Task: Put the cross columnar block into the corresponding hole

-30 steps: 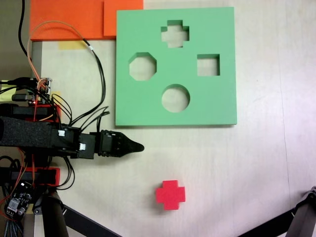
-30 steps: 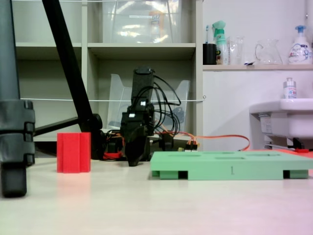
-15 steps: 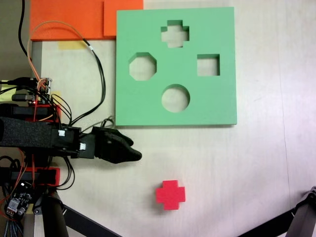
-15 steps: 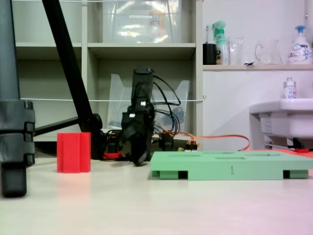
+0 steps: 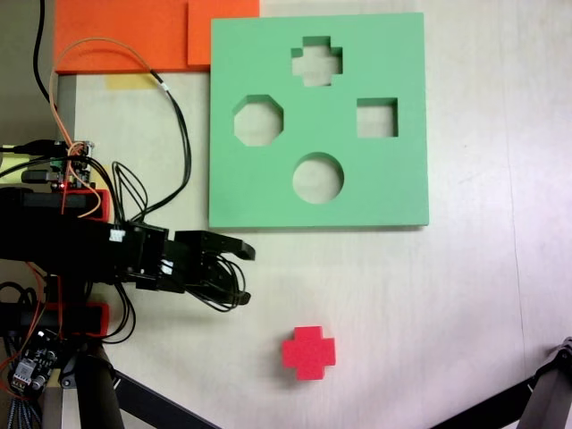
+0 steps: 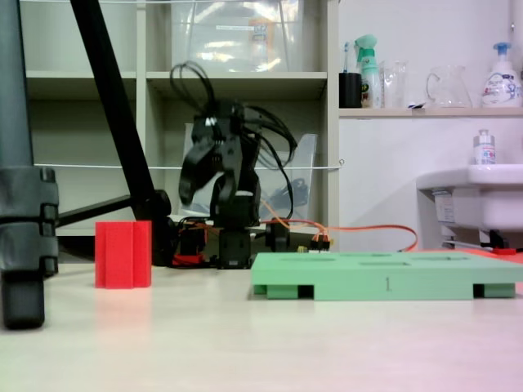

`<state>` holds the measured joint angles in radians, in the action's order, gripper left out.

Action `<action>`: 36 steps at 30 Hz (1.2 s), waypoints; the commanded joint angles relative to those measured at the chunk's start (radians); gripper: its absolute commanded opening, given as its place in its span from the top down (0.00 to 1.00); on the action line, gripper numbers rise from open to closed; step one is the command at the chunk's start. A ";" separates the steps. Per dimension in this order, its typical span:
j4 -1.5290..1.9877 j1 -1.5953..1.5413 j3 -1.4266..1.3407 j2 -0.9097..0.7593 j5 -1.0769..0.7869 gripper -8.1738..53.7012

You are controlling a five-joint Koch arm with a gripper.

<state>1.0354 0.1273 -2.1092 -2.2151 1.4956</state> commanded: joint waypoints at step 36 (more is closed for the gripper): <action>0.436 0.210 0.934 1.043 -0.370 0.02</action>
<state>1.4496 0.3344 -1.2149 -1.1612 1.1167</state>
